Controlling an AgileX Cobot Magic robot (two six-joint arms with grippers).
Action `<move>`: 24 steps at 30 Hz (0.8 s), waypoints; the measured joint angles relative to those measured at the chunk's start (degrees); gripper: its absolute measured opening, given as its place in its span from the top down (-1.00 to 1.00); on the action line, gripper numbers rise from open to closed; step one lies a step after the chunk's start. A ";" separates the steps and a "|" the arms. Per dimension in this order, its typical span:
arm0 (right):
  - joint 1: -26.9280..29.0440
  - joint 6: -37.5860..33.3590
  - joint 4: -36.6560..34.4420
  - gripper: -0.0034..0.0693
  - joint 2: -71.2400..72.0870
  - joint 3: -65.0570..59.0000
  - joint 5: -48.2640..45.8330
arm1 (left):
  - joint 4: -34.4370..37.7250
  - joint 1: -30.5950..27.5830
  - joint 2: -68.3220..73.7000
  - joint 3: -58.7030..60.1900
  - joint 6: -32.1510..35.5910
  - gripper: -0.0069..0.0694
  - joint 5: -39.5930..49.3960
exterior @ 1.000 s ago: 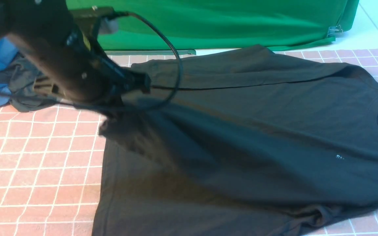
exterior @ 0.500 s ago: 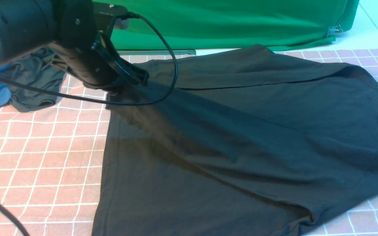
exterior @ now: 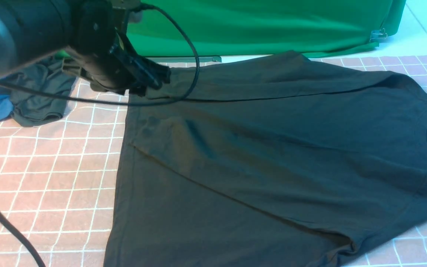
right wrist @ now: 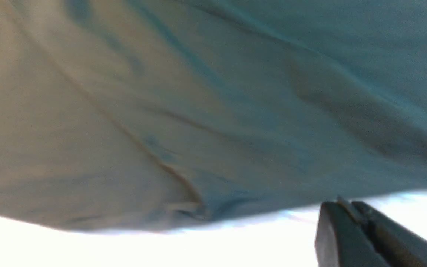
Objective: Fold a long-sleeved shirt over a pink coffee tablecloth.
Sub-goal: 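Grab the top left corner of the dark shirt with the left gripper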
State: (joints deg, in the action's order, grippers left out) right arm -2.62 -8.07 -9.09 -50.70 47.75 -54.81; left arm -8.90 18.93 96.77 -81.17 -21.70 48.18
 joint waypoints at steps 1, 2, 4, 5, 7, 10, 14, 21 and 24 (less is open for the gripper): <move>0.00 0.76 1.56 0.77 -1.75 0.82 -0.12 | 3.38 0.24 -0.45 0.00 0.65 0.06 1.25; 0.00 1.21 2.76 0.77 -3.52 1.88 -0.18 | 7.55 0.98 -0.98 0.29 2.23 0.13 2.68; 0.00 1.81 4.17 0.77 -7.64 4.14 -0.18 | 14.99 4.34 -1.82 1.72 5.04 0.33 3.88; 0.00 1.67 4.31 0.77 -9.64 5.26 -0.32 | 17.45 6.98 -1.95 2.51 5.92 0.44 3.80; 0.00 1.37 4.33 0.77 -11.89 6.29 -0.60 | 21.26 10.79 -2.00 4.10 6.51 0.57 3.13; 0.16 0.46 4.53 0.80 -17.54 8.13 -0.82 | 26.37 23.90 -0.23 7.08 6.49 0.76 -1.21; 1.84 0.33 4.47 0.81 -20.23 8.36 -1.04 | 27.40 32.48 3.10 7.36 5.35 0.73 -7.95; 5.92 -1.19 4.54 0.81 -20.17 8.41 -1.04 | 29.31 38.40 10.50 6.91 4.45 0.09 -16.92; 6.51 -1.32 4.41 0.81 -20.17 8.41 -1.03 | 29.54 38.40 13.94 5.49 4.33 -0.27 -17.74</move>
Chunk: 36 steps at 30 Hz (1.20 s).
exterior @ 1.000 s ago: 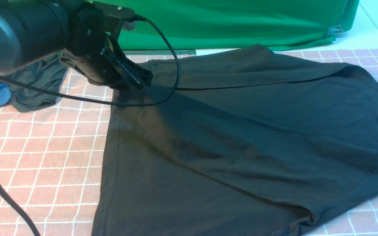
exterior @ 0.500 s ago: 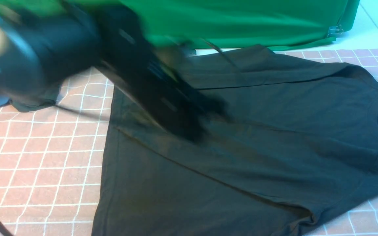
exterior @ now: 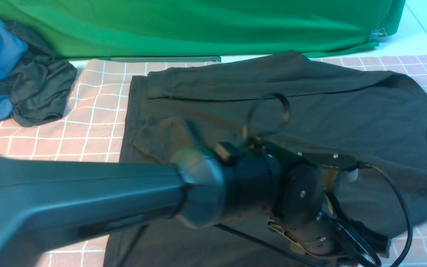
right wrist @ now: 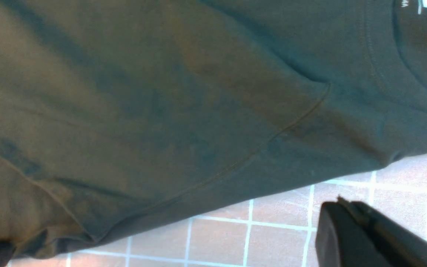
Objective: Fold a long-sleeved shirt over a pink coffee tablecloth.
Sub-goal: 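Grab the top left corner of the dark shirt with the left gripper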
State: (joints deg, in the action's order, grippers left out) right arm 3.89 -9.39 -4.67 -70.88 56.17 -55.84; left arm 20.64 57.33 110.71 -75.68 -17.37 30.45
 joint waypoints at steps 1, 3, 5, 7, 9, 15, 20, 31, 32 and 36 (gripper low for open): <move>0.00 0.00 -0.05 0.81 0.00 0.00 0.00 | 0.14 0.00 0.36 -0.19 0.00 -0.31 -0.13; 0.11 -0.13 -1.15 0.81 0.00 0.00 0.00 | 1.99 0.00 1.93 -1.10 0.00 -0.54 -1.80; 0.11 -0.22 -1.44 0.81 0.00 0.05 0.05 | 2.74 0.00 2.30 -1.32 0.00 -0.60 -3.36; 0.11 -0.29 -1.79 0.81 0.00 0.04 0.18 | 3.28 0.00 2.93 -1.58 0.00 -0.68 -6.56; 0.11 -0.41 -2.00 0.81 0.00 0.04 0.39 | 3.41 0.00 3.27 -1.64 0.00 -0.68 -7.84; 0.11 -0.54 -2.84 0.81 0.00 0.04 0.70 | 3.92 0.00 5.84 -1.64 0.00 -0.45 -12.04; 0.11 -1.39 -2.95 0.81 0.00 0.04 0.83 | 4.54 0.00 6.48 -1.64 0.00 0.04 -12.84; 0.11 -1.59 -3.08 0.81 0.00 0.04 1.33 | 13.32 0.00 5.90 -1.64 6.41 0.78 -5.82; 0.11 -1.59 -3.08 0.81 0.00 0.04 1.53 | 14.80 0.00 5.59 -1.64 7.90 0.78 -5.38; 0.11 -1.70 -3.13 0.81 0.00 0.04 1.69 | 17.23 0.00 4.29 -1.70 10.01 0.78 -3.72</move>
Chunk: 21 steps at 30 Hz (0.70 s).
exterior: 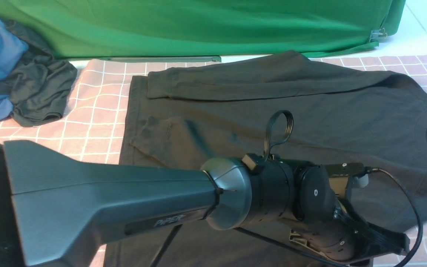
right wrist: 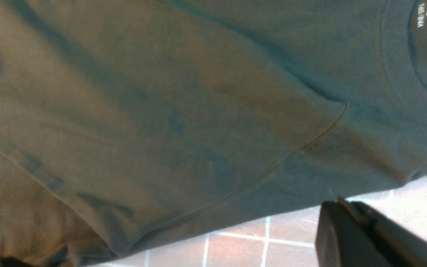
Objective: Fold a long-sleeved shirt over a pink coffee tablecloth.
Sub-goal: 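Grab the top left corner of the dark shirt with the left gripper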
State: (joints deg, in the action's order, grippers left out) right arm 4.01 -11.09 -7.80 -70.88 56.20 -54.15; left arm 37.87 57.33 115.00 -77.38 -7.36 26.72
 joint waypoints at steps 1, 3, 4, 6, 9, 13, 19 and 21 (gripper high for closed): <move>0.00 0.00 0.00 0.81 0.00 0.00 0.00 | -0.07 0.00 -0.01 0.00 -0.48 0.78 0.56; 0.00 -0.05 0.00 0.81 0.00 0.00 0.00 | -1.85 0.00 -0.01 0.00 -2.73 0.78 1.54; 0.00 -0.05 0.00 0.81 0.00 0.00 0.00 | -4.15 0.00 -0.01 0.00 -4.11 0.78 1.74; 0.00 -0.11 0.00 0.81 0.00 0.00 0.00 | -8.21 0.17 -0.01 0.00 -4.64 0.76 1.02; 0.00 -0.11 -0.31 0.81 0.00 0.00 0.00 | -15.62 0.68 -0.01 0.00 -6.07 0.52 -2.77; 0.00 -0.30 -0.77 0.81 0.00 0.00 0.00 | -16.61 0.69 0.18 0.00 -7.55 0.16 -6.13; 0.00 -1.17 -1.02 0.81 0.00 0.00 0.00 | -13.52 0.81 1.69 0.00 -8.09 -0.40 -5.50; 0.00 -1.17 -1.07 0.81 0.00 0.00 0.00 | -12.28 1.09 1.77 0.00 -8.17 -0.50 -5.89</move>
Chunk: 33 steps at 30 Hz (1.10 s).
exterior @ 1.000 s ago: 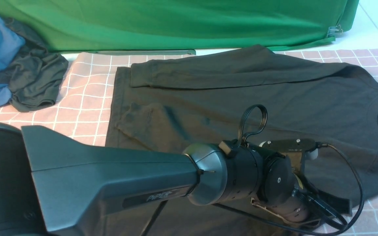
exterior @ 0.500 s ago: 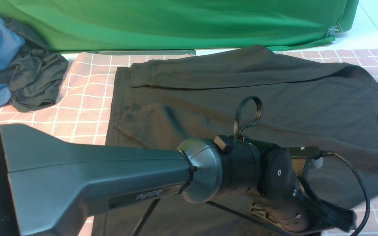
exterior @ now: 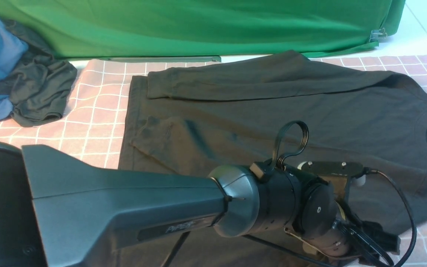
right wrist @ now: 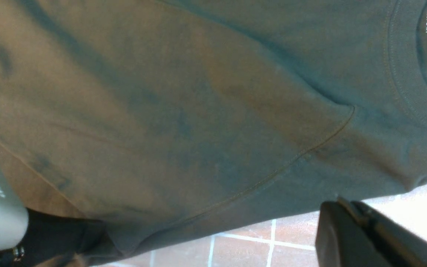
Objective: Fold a long-sleeved shirt over a pink coffee tablecloth.
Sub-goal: 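Grab the top left corner of the dark shirt with the left gripper, then fold the left side of the dark shirt inward over its body with the left gripper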
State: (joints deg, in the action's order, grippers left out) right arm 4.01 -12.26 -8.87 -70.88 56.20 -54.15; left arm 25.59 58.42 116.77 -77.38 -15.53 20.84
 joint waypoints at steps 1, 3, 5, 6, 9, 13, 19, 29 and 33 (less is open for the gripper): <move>0.00 0.00 -0.01 0.81 0.00 0.00 0.00 | 0.30 0.06 0.00 0.00 -0.05 -0.52 -0.52; 0.00 -0.02 -0.01 0.81 0.00 0.00 0.00 | 0.51 0.18 0.20 0.00 -0.07 -0.54 -1.76; 0.00 -0.02 -0.12 0.81 0.00 0.00 0.00 | 0.73 0.17 0.98 0.00 -0.14 -0.53 -3.23; 0.00 -0.02 -0.12 0.81 0.00 0.00 0.00 | 0.79 0.17 1.44 0.00 -0.14 -0.53 -3.36; 0.00 -0.68 -0.17 0.81 0.00 0.00 0.00 | 0.85 0.17 1.86 -0.09 -0.14 -0.42 -3.78; 0.00 -1.73 -0.24 0.81 0.00 0.00 0.00 | 0.80 0.57 2.17 -0.09 -0.14 -0.06 -5.06; 0.00 -2.23 -0.30 0.81 0.00 0.00 -0.16 | -0.37 2.04 1.54 -0.09 2.88 0.70 -6.59; 0.00 -2.81 -0.60 0.81 0.00 0.00 -0.18 | 0.44 4.22 -0.10 -0.09 3.91 0.74 -3.83; 0.00 -2.81 -0.71 0.81 0.00 0.00 -0.18 | 0.48 5.12 -0.10 -0.09 3.91 0.73 -3.79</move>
State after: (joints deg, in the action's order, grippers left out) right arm 4.01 -15.06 -9.57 -70.88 56.20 -54.32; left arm 26.07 63.54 116.67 -77.46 -11.62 17.05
